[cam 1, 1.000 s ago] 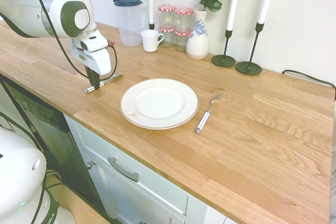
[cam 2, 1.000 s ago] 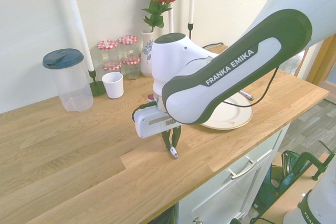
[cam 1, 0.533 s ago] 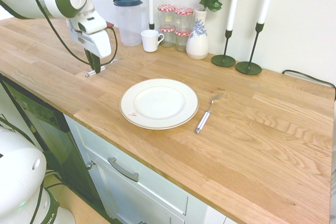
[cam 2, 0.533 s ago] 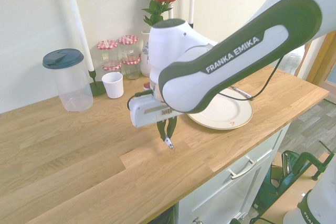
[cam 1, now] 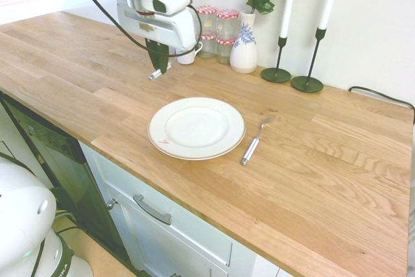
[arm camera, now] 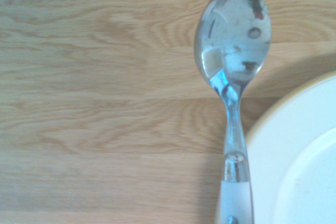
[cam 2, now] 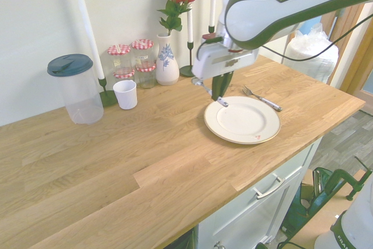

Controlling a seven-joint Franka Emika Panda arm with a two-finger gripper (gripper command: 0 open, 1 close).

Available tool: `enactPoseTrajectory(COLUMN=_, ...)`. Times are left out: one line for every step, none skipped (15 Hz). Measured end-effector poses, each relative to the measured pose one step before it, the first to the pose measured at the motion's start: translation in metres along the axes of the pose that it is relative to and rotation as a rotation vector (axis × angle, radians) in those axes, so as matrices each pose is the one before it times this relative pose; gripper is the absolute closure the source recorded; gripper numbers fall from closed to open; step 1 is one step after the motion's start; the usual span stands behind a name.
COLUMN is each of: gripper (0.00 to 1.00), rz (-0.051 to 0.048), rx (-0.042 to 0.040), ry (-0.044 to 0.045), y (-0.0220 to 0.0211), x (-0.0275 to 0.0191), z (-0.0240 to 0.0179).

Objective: Put the spoon into the plate

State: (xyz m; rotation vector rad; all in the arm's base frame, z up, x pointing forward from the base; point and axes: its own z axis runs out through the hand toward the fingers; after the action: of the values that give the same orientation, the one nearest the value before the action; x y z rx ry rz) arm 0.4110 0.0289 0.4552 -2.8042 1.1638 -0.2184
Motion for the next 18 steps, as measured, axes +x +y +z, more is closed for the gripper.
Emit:
enactPoseTrajectory(gripper=1.0, rz=-0.02997, rx=-0.00734, ry=-0.0008, y=0.01796, x=0.00667, z=0.00228)
enactPoseTrajectory(gripper=1.0, rz=-0.01712, rx=-0.01003, ry=-0.00259, y=0.01634, x=0.00418, z=0.00432)
enactPoseTrajectory(gripper=1.0, rz=-0.00381, rx=-0.01016, ry=-0.00361, y=0.01473, x=0.00228, z=0.00623)
enactPoseTrajectory(gripper=1.0, rz=0.00835, rx=-0.00847, ry=-0.00577, y=0.01625, x=0.00659, z=0.00706)
enactPoseTrajectory(gripper=1.0, rz=0.01546, rx=-0.00303, ry=-0.00173, y=0.01581, x=0.00848, z=0.00489)
enactPoseTrajectory(gripper=1.0, rz=0.01572, rx=0.00054, ry=-0.00047, y=0.01541, x=0.0092, z=0.0045)
enactPoseTrajectory(gripper=1.0, rz=0.01297, rx=0.00265, ry=0.00004, y=0.01281, x=0.00874, z=0.00422)
enactPoseTrajectory(gripper=1.0, rz=0.01018, rx=0.00118, ry=0.00039, y=0.00882, x=0.00749, z=0.00356)
enactPoseTrajectory(gripper=1.0, rz=0.00539, rx=-0.00326, ry=-0.00107, y=0.0046, x=0.00517, z=0.00544)
enactPoseTrajectory(gripper=1.0, rz=0.00599, rx=-0.00487, ry=-0.00251, y=0.00317, x=0.00406, z=0.00601)
enactPoseTrajectory(gripper=1.0, rz=0.00884, rx=-0.00473, ry=-0.0031, y=0.00327, x=0.00401, z=0.00613)
enactPoseTrajectory(gripper=1.0, rz=0.0069, rx=-0.00409, ry=-0.0048, y=0.00374, x=0.00424, z=0.00597)
enactPoseTrajectory(gripper=1.0, rz=0.00063, rx=-0.0031, ry=-0.00341, y=0.00271, x=0.00347, z=0.00507)
enactPoseTrajectory(gripper=1.0, rz=-0.00154, rx=-0.00527, ry=-0.00566, y=0.00123, x=0.00231, z=0.00517)
enactPoseTrajectory(gripper=1.0, rz=-0.00238, rx=-0.00429, ry=-0.0045, y=0.00029, x=0.00136, z=0.00533)
enactPoseTrajectory(gripper=1.0, rz=-0.0018, rx=-0.0044, ry=-0.0056, y=-0.00021, x=0.00062, z=0.00475)
enactPoseTrajectory(gripper=1.0, rz=-0.00036, rx=-0.00401, ry=-0.00488, y=-0.00026, x=0.00051, z=0.00443)
enactPoseTrajectory(gripper=1.0, rz=0.00015, rx=-0.00231, ry=-0.00266, y=-0.00032, x=0.00054, z=0.00351)
